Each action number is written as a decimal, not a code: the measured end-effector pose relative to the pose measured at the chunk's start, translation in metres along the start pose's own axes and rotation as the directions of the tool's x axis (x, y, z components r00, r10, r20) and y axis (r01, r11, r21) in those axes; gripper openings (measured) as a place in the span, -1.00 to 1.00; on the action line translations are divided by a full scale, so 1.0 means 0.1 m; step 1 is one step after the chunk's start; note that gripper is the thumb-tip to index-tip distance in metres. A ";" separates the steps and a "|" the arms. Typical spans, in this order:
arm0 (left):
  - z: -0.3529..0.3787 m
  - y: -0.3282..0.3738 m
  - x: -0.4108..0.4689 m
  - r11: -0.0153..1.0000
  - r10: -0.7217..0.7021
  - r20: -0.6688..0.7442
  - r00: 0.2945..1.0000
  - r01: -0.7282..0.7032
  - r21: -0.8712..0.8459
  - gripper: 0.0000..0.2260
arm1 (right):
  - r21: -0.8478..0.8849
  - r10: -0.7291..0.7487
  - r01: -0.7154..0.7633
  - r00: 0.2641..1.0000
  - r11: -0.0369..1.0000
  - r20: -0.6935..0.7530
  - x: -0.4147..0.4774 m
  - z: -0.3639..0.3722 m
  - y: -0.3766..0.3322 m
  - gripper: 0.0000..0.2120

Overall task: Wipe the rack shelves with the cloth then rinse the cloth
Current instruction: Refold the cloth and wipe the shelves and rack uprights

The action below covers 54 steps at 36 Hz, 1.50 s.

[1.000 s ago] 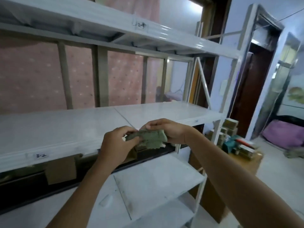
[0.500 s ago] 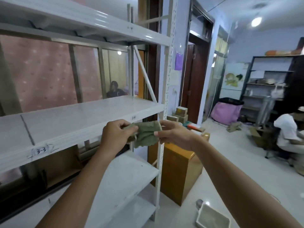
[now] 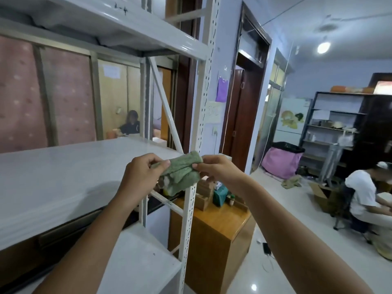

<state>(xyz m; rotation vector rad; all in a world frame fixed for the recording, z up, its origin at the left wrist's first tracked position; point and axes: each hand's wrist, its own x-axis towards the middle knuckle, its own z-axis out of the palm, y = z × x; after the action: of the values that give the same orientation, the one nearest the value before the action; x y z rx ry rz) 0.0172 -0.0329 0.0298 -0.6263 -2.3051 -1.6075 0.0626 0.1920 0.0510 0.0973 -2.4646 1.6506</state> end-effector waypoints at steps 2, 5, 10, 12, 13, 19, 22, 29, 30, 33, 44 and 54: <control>0.06 -0.06 0.19 1.000 -0.003 -0.043 0.999 0.004 0.012 -0.83 | 0.015 -0.008 0.008 1.000 1.000 -0.004 0.26 -0.04 0.04 -0.83; 0.13 -0.18 0.40 0.999 -0.031 -0.069 0.997 0.033 0.031 -0.83 | -0.005 0.000 0.000 1.000 1.000 -0.019 0.59 -0.07 0.11 -0.85; 0.23 -0.34 0.74 0.993 -0.076 -0.113 0.991 0.086 0.086 -0.83 | 0.002 0.007 -0.007 1.000 1.000 -0.001 1.07 -0.09 0.24 -0.89; 0.28 -0.39 0.87 0.986 -0.086 -0.138 0.987 0.104 0.131 -0.84 | 0.008 0.038 -0.038 0.999 0.999 -0.002 1.24 -0.09 0.26 -0.88; 0.32 -0.40 0.93 0.978 -0.088 -0.149 0.985 0.114 0.174 -0.83 | 0.015 0.053 -0.053 0.999 0.998 -0.007 1.32 -0.09 0.27 -0.87; 0.58 -0.45 1.36 0.895 -0.117 -0.208 0.971 0.194 0.401 -0.82 | -0.155 -0.037 0.023 0.996 0.988 -0.085 1.84 -0.14 0.34 -0.82; 0.71 -0.47 1.57 0.863 -0.177 -0.248 0.952 0.272 0.425 -0.86 | -0.306 -0.118 0.089 0.990 0.948 -0.077 2.05 -0.17 0.35 -0.84; 1.01 -0.53 1.87 0.736 -0.239 -0.309 0.921 0.379 0.561 -0.92 | -0.578 -0.169 0.147 0.985 0.803 0.016 2.38 -0.26 0.52 -0.95; 1.06 -0.53 1.88 0.717 -0.246 -0.317 0.916 0.392 0.576 -0.90 | -0.618 -0.194 0.170 0.981 0.768 0.028 2.40 -0.26 0.53 -0.97; 1.15 -0.56 1.89 0.649 -0.270 -0.366 0.890 0.449 0.614 -0.85 | -0.727 -0.229 0.209 0.971 0.654 0.072 2.40 -0.23 0.56 -0.87; 1.30 -0.55 1.87 0.437 -0.109 -0.452 0.885 0.451 0.778 -0.70 | -0.833 -0.383 0.304 0.916 0.462 0.122 2.41 -0.18 0.79 -0.59; 1.39 -0.62 1.70 0.533 -0.113 -0.410 0.905 0.403 0.744 -0.69 | -0.823 -0.397 0.340 0.905 0.454 0.154 2.32 -0.20 0.80 -0.80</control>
<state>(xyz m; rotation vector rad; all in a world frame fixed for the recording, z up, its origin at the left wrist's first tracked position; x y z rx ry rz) -0.1574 0.1128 0.0056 0.2197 -2.5791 -0.4499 -0.1749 0.2509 0.0274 0.4085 -2.6319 0.1678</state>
